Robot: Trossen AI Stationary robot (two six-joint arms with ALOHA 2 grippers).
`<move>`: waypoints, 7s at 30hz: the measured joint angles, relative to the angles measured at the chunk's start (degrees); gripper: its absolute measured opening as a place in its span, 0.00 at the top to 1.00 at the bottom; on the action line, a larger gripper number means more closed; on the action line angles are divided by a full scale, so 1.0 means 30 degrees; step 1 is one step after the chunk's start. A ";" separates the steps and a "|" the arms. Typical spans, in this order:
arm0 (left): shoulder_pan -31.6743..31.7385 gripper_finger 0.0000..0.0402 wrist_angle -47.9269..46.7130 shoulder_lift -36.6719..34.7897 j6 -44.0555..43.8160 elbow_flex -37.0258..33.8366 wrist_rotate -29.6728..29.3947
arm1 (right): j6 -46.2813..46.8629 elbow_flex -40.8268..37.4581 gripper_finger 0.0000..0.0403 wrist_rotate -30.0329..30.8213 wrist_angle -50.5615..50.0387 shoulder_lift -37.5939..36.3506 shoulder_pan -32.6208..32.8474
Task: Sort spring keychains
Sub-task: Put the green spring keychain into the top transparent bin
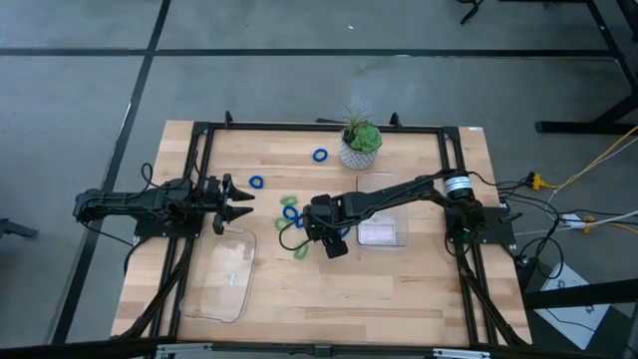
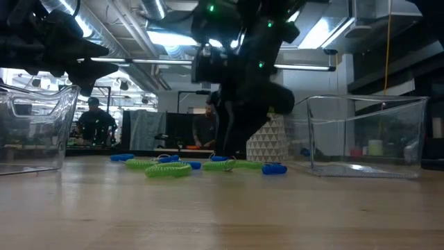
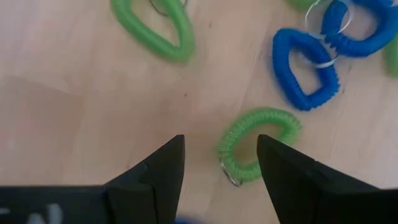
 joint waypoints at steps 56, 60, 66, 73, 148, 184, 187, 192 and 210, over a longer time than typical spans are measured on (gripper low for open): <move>-0.0002 0.52 0.0000 -0.0002 0.0002 0.0000 0.0007 | 0.1192 1.5671 0.96 -0.0727 -1.2347 0.0057 -0.0051; -0.0007 0.52 0.0000 -0.0004 0.0004 0.0000 -0.0003 | 0.1659 1.5300 0.96 -0.0714 -1.3638 -0.0956 -0.0051; 0.0000 0.52 0.0000 0.0000 0.0000 0.0000 0.0000 | 0.1688 1.5285 0.96 -0.0678 -1.6033 -0.1537 -0.0051; -0.0007 0.52 0.0000 0.0000 0.0000 0.0000 0.0000 | 0.1549 1.5265 0.95 -0.0675 -1.8006 -0.2122 -0.0087; -0.0007 0.52 0.0007 0.0000 0.0000 0.0000 -0.0051 | 1.2122 -1.3773 0.88 0.3760 -0.2001 -1.8275 -0.1333; -0.0003 0.52 0.0012 -0.0002 0.0000 0.0000 -0.0056 | 1.1428 -1.5110 0.60 0.1458 0.0850 -1.8275 -0.1326; 0.0000 0.52 0.0015 -0.0007 0.0000 0.0000 -0.0058 | 1.0681 -1.5110 0.59 0.1440 0.1999 -1.8275 -0.1326; -0.0003 0.52 0.0007 -0.0004 0.0000 0.0000 -0.0051 | 1.0767 -1.5110 0.59 0.0162 0.4639 -1.8275 -0.1326; -0.0006 0.52 0.0007 -0.0007 0.0001 0.0000 -0.0051 | 0.8983 -1.2743 0.63 -0.4029 0.8730 -1.8048 -0.1290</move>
